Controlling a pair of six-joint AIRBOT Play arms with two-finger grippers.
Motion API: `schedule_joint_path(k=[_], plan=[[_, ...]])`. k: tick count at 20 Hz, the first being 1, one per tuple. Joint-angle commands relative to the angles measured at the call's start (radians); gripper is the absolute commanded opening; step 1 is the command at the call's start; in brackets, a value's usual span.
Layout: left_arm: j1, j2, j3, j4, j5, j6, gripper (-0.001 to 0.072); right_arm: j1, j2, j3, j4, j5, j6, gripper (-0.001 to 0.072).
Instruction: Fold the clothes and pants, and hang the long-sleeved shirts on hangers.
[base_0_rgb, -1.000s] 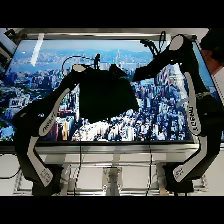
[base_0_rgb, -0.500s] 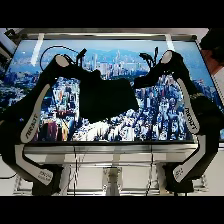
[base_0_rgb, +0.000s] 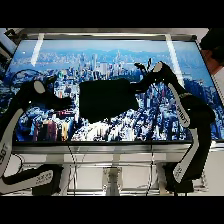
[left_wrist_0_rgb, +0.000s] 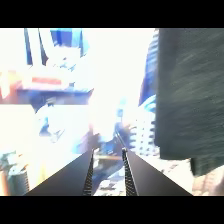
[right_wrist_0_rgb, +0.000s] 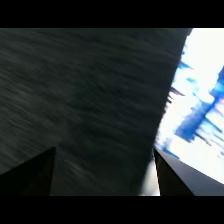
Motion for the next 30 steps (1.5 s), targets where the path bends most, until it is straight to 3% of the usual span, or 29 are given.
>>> schedule_joint_path(k=[1,2,4,6,8,12,17,22,29,30], plan=[[0.056,0.1,-0.123,0.023,0.055,-0.003,0.0226,0.037,-0.036,0.0,0.066,-0.029,-0.014,0.0679],[0.06,0.105,-0.123,0.03,0.048,-0.003,0.0226,0.057,-0.04,0.0,0.06,-0.042,-0.014,0.0674],[0.062,0.104,-0.124,0.03,0.045,-0.003,0.0226,0.093,-0.047,0.0,0.056,-0.061,-0.014,0.0585],[0.061,0.103,-0.129,0.03,0.045,-0.003,0.0226,0.119,-0.047,0.002,0.042,-0.065,-0.006,0.0441],[0.061,0.103,-0.129,0.03,0.045,-0.003,0.0226,0.125,-0.046,0.013,-0.002,-0.018,0.001,0.0028],[0.061,0.103,-0.129,0.029,0.005,-0.003,0.0225,0.063,-0.029,0.063,-0.282,0.094,0.148,0.0022],[0.061,0.103,-0.129,0.029,-0.004,-0.003,0.0226,-0.186,0.047,0.059,-0.523,0.177,0.205,0.0021],[0.061,0.103,-0.129,0.029,-0.004,-0.003,0.0226,-0.538,0.13,-0.085,-0.589,0.265,0.206,0.0021],[0.061,0.103,-0.129,0.029,-0.004,-0.003,0.0226,-0.983,0.343,-0.477,-0.652,0.087,0.206,0.0025],[0.061,0.103,-0.129,0.029,-0.004,-0.003,0.0226,-1.03,0.36,-0.501,-0.648,0.077,0.206,0.0155]])
